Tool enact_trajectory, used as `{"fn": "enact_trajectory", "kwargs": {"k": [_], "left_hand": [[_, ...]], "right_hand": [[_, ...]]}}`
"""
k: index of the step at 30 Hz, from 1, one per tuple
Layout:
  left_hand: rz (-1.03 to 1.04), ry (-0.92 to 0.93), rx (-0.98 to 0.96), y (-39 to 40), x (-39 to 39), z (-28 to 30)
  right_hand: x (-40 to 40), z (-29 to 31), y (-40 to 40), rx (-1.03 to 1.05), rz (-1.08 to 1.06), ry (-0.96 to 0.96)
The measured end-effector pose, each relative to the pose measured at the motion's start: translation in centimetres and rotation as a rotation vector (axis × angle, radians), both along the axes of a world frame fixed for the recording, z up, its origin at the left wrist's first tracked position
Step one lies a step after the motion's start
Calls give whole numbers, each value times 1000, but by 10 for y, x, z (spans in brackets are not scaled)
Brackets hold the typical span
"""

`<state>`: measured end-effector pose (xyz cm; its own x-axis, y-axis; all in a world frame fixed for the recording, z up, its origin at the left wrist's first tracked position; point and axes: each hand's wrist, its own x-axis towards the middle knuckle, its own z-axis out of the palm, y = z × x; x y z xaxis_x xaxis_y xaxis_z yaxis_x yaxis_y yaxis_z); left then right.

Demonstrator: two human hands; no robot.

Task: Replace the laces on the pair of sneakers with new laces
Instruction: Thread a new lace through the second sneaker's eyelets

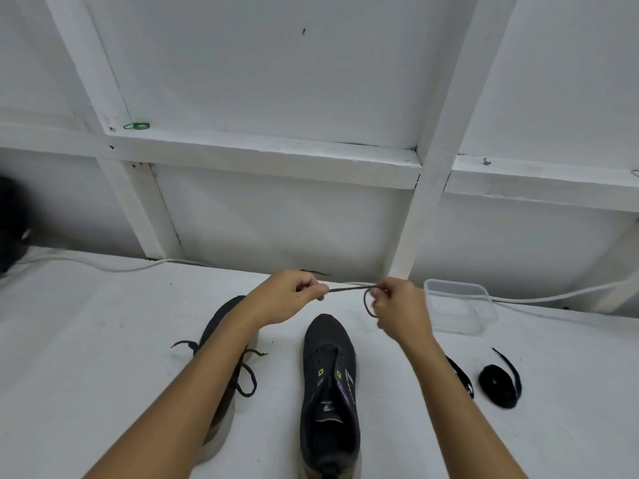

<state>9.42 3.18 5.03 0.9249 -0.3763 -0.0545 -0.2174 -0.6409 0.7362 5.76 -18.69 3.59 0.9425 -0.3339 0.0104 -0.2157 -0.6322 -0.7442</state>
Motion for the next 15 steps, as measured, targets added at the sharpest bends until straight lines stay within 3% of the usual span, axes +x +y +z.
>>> {"fn": "enact_trajectory", "kwargs": {"k": [2, 4, 8, 11, 15], "left_hand": [[22, 0, 20, 12, 2, -3], [37, -6, 24, 16, 3, -6], [-3, -19, 15, -3, 1, -7], [-58, -23, 22, -19, -1, -2], [-45, 2, 66, -2, 1, 2]], "right_hand": [[2, -8, -24, -34, -114, 42], [-2, -12, -31, -51, -92, 127], [-11, -6, 8, 101, 197, 122], [-7, -4, 28, 0, 333, 37], [2, -6, 7, 33, 80, 8]]}}
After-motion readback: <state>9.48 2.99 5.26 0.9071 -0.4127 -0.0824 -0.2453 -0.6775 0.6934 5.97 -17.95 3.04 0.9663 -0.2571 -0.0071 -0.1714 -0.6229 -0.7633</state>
